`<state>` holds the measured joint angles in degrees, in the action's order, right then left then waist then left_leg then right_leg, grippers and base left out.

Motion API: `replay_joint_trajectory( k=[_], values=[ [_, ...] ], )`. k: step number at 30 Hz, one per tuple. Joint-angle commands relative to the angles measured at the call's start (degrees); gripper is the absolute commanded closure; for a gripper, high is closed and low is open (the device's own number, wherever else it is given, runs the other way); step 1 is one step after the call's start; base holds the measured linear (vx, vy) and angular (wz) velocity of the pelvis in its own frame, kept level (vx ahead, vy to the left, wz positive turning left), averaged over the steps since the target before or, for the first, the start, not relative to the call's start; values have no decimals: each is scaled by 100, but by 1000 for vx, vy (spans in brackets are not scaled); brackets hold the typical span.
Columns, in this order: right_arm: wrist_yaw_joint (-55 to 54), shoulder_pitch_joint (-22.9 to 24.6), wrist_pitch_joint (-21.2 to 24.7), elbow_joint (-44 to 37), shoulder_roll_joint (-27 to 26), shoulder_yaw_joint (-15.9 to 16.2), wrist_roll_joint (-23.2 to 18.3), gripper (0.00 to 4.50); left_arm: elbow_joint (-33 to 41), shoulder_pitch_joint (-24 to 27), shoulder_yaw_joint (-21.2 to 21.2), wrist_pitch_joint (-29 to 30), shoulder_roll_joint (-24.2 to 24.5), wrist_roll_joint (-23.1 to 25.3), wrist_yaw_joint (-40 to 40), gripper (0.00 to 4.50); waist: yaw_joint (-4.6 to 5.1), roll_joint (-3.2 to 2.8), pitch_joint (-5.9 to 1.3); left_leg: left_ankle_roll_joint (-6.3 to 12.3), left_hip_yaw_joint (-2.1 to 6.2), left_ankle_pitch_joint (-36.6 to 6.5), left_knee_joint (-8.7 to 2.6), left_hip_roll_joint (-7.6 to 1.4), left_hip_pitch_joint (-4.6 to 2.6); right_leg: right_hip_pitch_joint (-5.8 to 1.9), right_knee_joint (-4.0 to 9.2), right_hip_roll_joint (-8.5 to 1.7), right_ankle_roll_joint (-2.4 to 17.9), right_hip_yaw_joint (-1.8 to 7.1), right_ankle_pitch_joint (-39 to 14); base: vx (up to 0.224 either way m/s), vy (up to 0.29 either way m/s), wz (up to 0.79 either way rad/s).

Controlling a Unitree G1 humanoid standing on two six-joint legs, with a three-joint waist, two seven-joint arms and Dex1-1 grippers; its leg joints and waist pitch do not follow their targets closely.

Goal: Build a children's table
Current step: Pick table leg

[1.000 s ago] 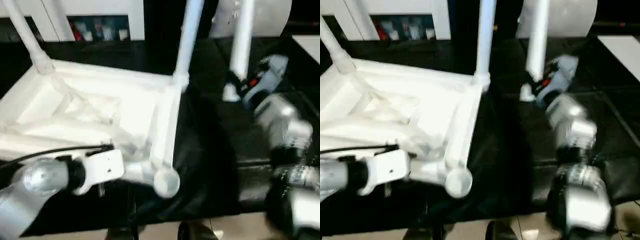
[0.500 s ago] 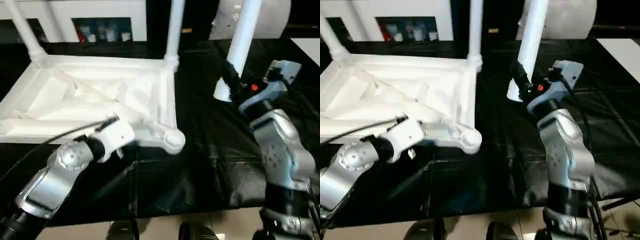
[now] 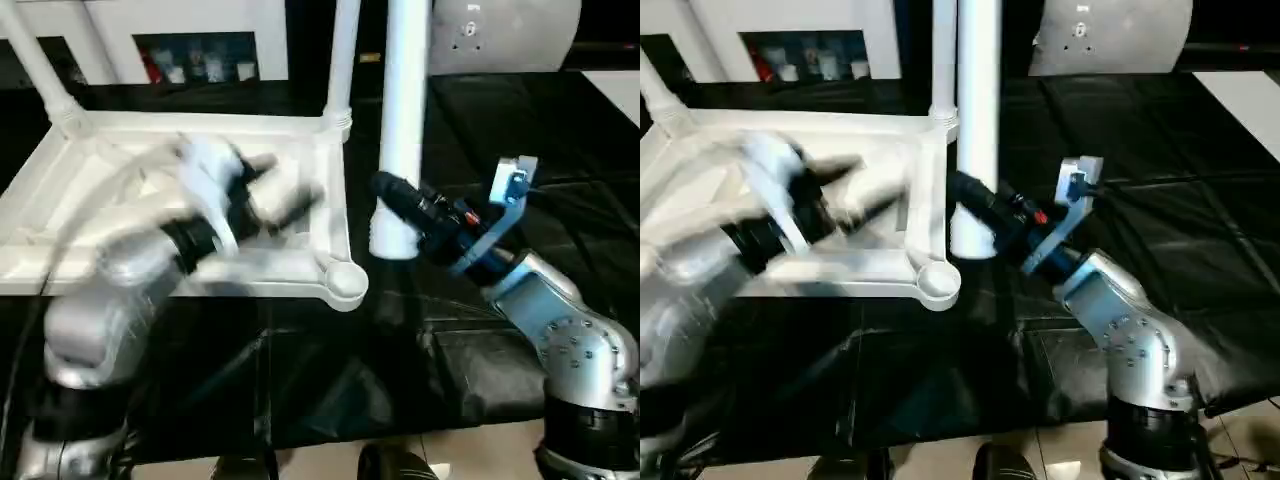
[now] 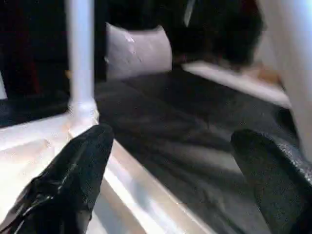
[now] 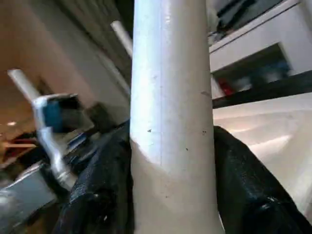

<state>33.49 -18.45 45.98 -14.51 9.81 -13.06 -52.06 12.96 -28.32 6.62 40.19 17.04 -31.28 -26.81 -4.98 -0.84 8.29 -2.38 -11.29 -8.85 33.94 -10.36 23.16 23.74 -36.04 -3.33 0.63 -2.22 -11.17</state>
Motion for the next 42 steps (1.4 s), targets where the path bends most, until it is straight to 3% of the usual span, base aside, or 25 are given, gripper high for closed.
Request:
replay_joint_trajectory(
  k=[1, 2, 3, 6, 12, 17, 19, 21, 25, 26, 28, 29, 35, 36, 38, 41, 42],
  values=[
    [381, 1, 344, 36, 91, -170, -611, 257, -350, -486, 546, 405, -372, -977, 508, 0, -24, -32, -577, 49, 133, -876, -311, -199, -171, -292, 427, -405, 1261, 249, -846, 0, 0, 0],
    [472, 8, 454, 79, 128, -200, -778, 257, -435, -653, 702, 523, -518, -1227, 632, 0, -31, -19, -566, 53, 123, -870, -302, -176, -150, -305, 438, -403, 1284, 246, -863, 0, 0, 0],
    [669, 15, 620, 181, 204, -221, -1020, 257, -622, -987, 887, 693, -797, -1780, 737, 0, -89, -36, -584, 56, 146, -885, -281, -191, -158, -312, 451, -423, 1361, 235, -882, 0, 0, 0],
    [894, 32, 708, 268, 372, -114, -1083, 258, -795, -1349, 1091, 918, -1135, -2232, 837, 0, -127, -31, -591, 65, 151, -845, -284, -205, -144, -313, 448, -415, 1293, 219, -912, 0, 0, 0],
    [1097, 87, 874, 238, 535, 39, -1142, 258, -989, -1639, 1147, 1263, -1387, -2631, 1036, 0, -146, -6, -606, 103, 160, -729, -272, -185, -117, -352, 486, -433, 1055, 221, -1173, 0, 0, 0],
    [1176, 127, 1005, 158, 611, 70, -1323, 258, -1025, -1707, 1218, 1422, -1463, -3027, 1170, 0, -161, -5, -621, 126, 164, -648, -265, -194, -118, -345, 471, -419, 1063, 209, -1043, 0, 0, 0],
    [1309, 163, 1030, 113, 716, 172, -1273, 258, -993, -1704, 1288, 1517, -1563, -3408, 1187, 0, -175, -3, -624, 118, 161, -637, -261, -192, -117, -355, 468, -420, 1094, 208, -1019, 0, 0, 0],
    [1333, 168, 998, 108, 753, 224, -1196, 258, -915, -1677, 1238, 1564, -1520, -3404, 1104, 0, -176, 4, -616, 126, 163, -657, -265, -195, -115, -344, 472, -423, 1094, 207, -1032, 0, 0, 0],
    [1213, 153, 581, 27, 854, 563, -502, 258, -717, -1519, 938, 1557, -1295, -2999, 1025, 0, -171, 1, -609, 56, 180, -680, -287, -220, -116, -335, 481, -425, 915, 211, -1190, 0, 0, 0],
    [1067, 141, 223, -3, 832, 809, -15, 258, -591, -1402, 738, 1449, -1177, -2676, 1021, 0, -162, -7, -610, 12, 182, -701, -296, -224, -126, -330, 478, -424, 842, 214, -1239, 0, 0, 0],
    [883, 130, -229, -18, 817, 1122, 587, 258, -438, -1267, 477, 1322, -1017, -2316, 1068, 0, -137, -11, -609, -49, 178, -757, -302, -230, -138, -308, 494, -435, 756, 221, -1352, 0, 0, 0],
    [736, 127, -497, -8, 775, 1291, 928, 258, -346, -1185, 330, 1257, -940, -2103, 1147, 31, -126, -6, -607, -100, 181, -790, -308, -236, -131, -300, 497, -431, 692, 225, -1423, 0, 0, 0],
    [-55, 160, -1744, 303, 253, 1727, 2130, 258, 143, -784, -334, 694, -900, -1008, 1827, 38, -99, -25, -610, -122, 188, -931, -329, -270, -145, -282, 480, -438, 793, 235, -1259, 0, 0, 0],
    [-156, 182, -1976, 361, 181, 1812, 2339, 258, 260, -697, -482, 581, -910, -783, 1937, 38, -94, -28, -615, -115, 165, -923, -315, -242, -161, -280, 474, -418, 819, 237, -1195, 0, 0, 0],
    [-480, 227, -2774, 575, 48, 2073, 3056, 258, 371, -500, -757, 187, -1016, -134, 2346, 38, -86, -15, -607, -113, 185, -904, -332, -271, -128, -290, 468, -428, 818, 238, -1117, 0, 0, 0],
    [-575, 255, -3079, 701, -17, 2196, 3314, 258, 380, -414, -934, -60, -1036, 272, 2562, 38, -58, -13, -607, -80, 173, -994, -324, -242, -129, -306, 479, -420, 768, 246, -1132, 0, 0, 0],
    [-693, 283, -3344, 861, -81, 2292, 3549, 258, 414, -326, -1200, -291, -971, 617, 2619, 38, -44, 11, -607, -56, 181, -1015, -331, -247, -123, -306, 486, -422, 757, 243, -1152, 0, 0, 0]
  ],
)
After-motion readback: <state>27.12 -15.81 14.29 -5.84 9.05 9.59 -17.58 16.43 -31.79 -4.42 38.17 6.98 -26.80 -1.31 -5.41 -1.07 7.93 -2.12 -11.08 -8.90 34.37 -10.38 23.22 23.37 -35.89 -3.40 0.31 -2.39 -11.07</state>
